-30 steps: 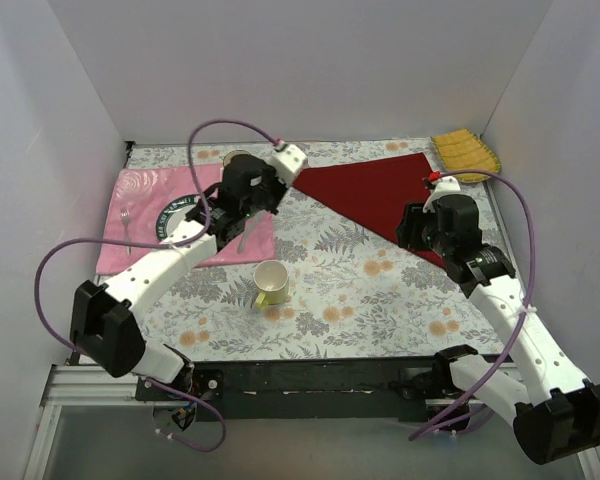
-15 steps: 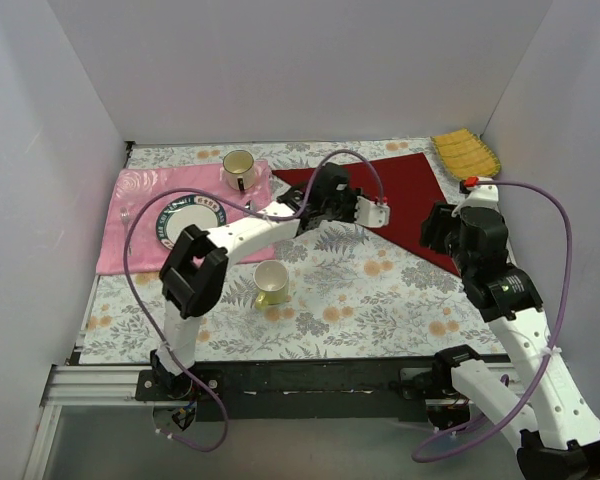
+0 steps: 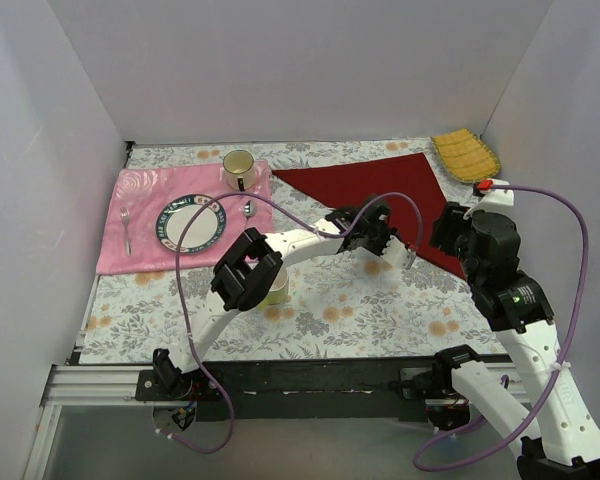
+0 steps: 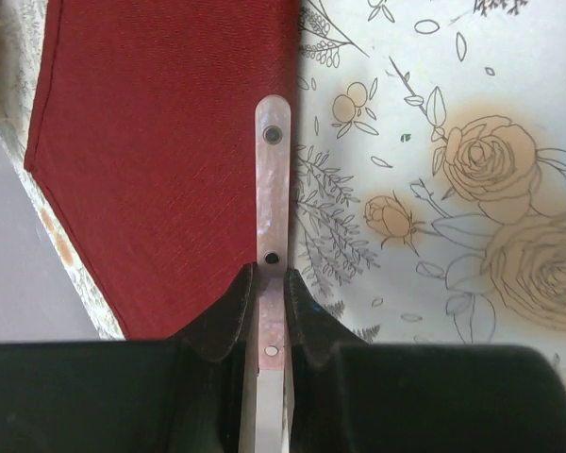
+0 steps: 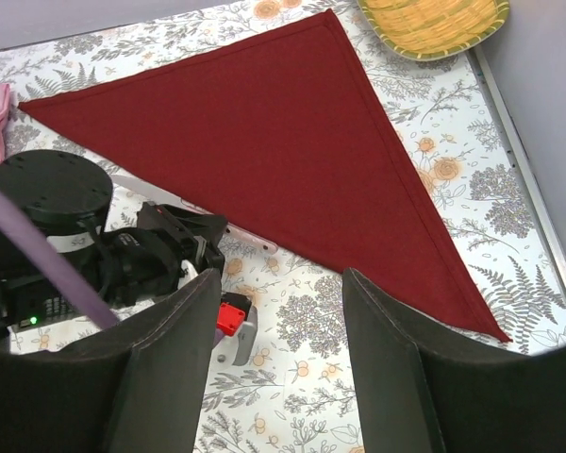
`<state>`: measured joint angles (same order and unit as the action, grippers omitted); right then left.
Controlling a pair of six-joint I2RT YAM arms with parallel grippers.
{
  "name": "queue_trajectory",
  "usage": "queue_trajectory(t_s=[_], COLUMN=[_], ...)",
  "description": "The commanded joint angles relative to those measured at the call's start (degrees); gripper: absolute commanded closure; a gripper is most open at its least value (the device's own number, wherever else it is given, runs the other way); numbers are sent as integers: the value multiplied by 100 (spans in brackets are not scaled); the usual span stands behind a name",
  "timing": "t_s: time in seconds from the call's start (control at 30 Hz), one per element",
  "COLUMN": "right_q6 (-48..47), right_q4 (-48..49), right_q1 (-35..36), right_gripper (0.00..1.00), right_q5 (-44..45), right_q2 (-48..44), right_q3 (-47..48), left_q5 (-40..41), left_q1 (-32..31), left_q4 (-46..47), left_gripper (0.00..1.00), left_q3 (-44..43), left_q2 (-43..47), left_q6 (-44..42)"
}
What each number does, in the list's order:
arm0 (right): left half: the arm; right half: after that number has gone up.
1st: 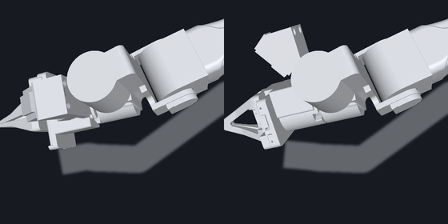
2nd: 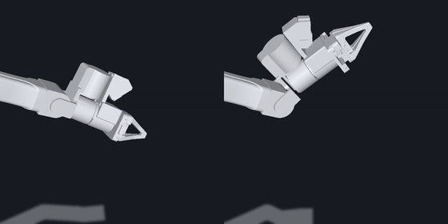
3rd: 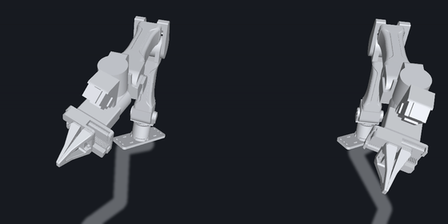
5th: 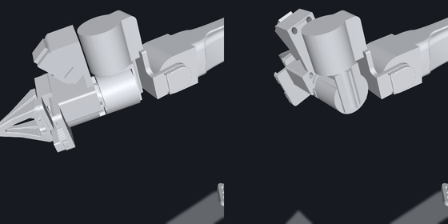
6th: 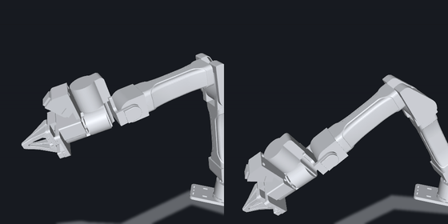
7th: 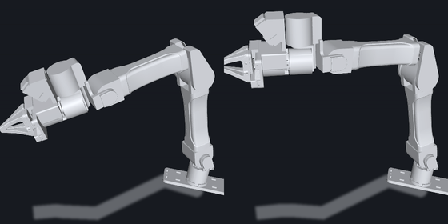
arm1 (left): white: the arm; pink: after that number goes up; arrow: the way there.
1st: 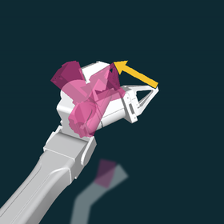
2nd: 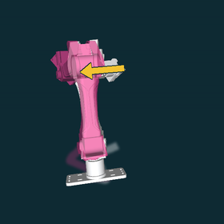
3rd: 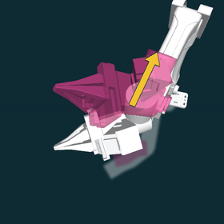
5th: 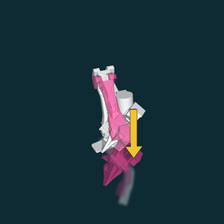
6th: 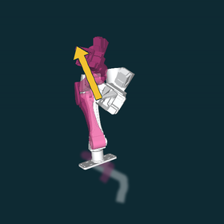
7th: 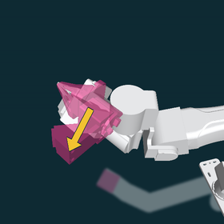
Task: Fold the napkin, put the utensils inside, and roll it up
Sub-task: Place the utensil onto the napkin
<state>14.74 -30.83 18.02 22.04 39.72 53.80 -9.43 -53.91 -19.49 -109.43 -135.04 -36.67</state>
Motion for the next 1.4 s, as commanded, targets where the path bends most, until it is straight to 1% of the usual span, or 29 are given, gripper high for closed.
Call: queue_trajectory(t_s=[0.0, 0.17, 0.53, 0.73, 0.9, 1.1, 1.37], right_q6=[-103, -138, -147, -138, -147, -182, -182], right_q4=[-28, -46, 33, 24, 33, 77, 156], right_q1=[8, 8, 0, 8, 0, 0, 0], right_gripper=[37, 37, 37, 36, 36, 36, 36], right_q5=[195, 222, 134, 134, 151, 116, 72], right_q2=[-114, -176, -114, -123, -123, -158, -158], right_q3=[87, 69, 25, 52, 69, 52, -19], left_q5=[2, 81, 433, 91, -348, -524, -551], left_q1=[-5, -5, -14, 12, 47, 74, 91], left_q4=[261, 393, 682, 788, 920, 1043, 1035], left_gripper=[100, 100, 100, 100, 100, 100, 100], left_q3=[-351, -597, -606, -790, -808, -861, -800], left_q2=[-153, -356, -242, -285, -409, -602, -734], left_q6=[-297, -341, -490, -254, -87, 28, 63])
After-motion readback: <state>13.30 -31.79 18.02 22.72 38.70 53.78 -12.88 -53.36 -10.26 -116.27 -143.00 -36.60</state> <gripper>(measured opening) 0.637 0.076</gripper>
